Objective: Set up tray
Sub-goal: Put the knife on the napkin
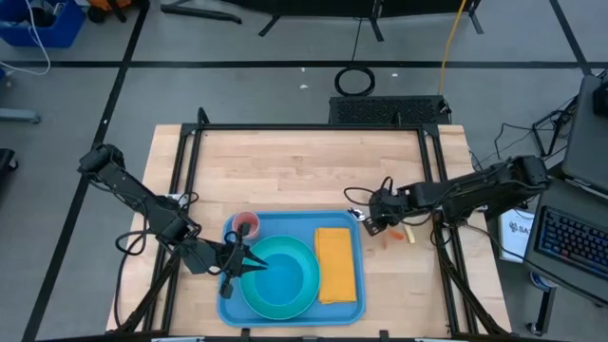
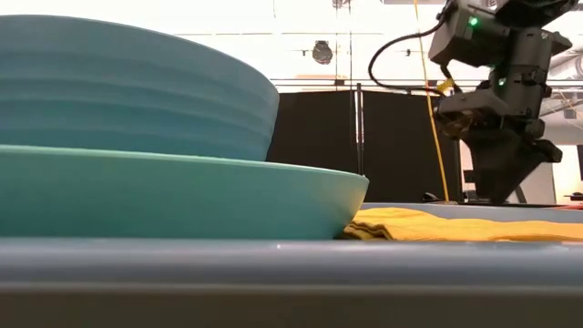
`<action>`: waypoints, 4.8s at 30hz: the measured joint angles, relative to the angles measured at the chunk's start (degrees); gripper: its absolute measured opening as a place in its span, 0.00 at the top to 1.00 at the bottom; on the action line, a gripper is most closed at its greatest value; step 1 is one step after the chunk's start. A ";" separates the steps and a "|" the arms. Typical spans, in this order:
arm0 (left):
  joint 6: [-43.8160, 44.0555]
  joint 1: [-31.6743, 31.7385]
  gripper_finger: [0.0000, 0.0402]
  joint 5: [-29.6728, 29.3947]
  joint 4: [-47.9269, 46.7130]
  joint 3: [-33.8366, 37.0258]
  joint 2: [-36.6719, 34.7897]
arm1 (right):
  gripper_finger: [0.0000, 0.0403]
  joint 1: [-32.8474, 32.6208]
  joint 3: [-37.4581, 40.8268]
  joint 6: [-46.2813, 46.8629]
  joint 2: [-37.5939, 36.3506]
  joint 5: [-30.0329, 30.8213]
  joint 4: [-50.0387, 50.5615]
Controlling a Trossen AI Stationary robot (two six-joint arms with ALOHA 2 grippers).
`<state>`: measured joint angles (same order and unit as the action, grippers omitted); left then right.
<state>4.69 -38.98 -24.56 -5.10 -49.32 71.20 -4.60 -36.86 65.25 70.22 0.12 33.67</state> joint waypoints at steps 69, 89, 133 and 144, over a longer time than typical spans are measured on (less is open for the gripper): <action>0.26 0.00 0.90 0.00 -0.75 0.04 0.02 | 0.90 0.01 9.02 10.77 -13.61 3.72 11.98; 0.04 0.00 0.90 0.00 -0.85 0.04 0.02 | 0.90 -4.44 5.51 12.59 -14.30 4.13 1.28; -0.12 0.02 0.90 -1.03 5.95 4.74 0.02 | 0.90 -25.30 -2.89 28.79 21.97 16.69 -54.41; 0.40 0.00 0.90 -1.01 5.29 4.74 0.02 | 0.90 -25.88 -5.14 31.93 28.93 17.77 -55.30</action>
<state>5.09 -38.98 -25.56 0.19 -44.58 71.22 -30.48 -42.00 97.18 99.15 17.89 -21.63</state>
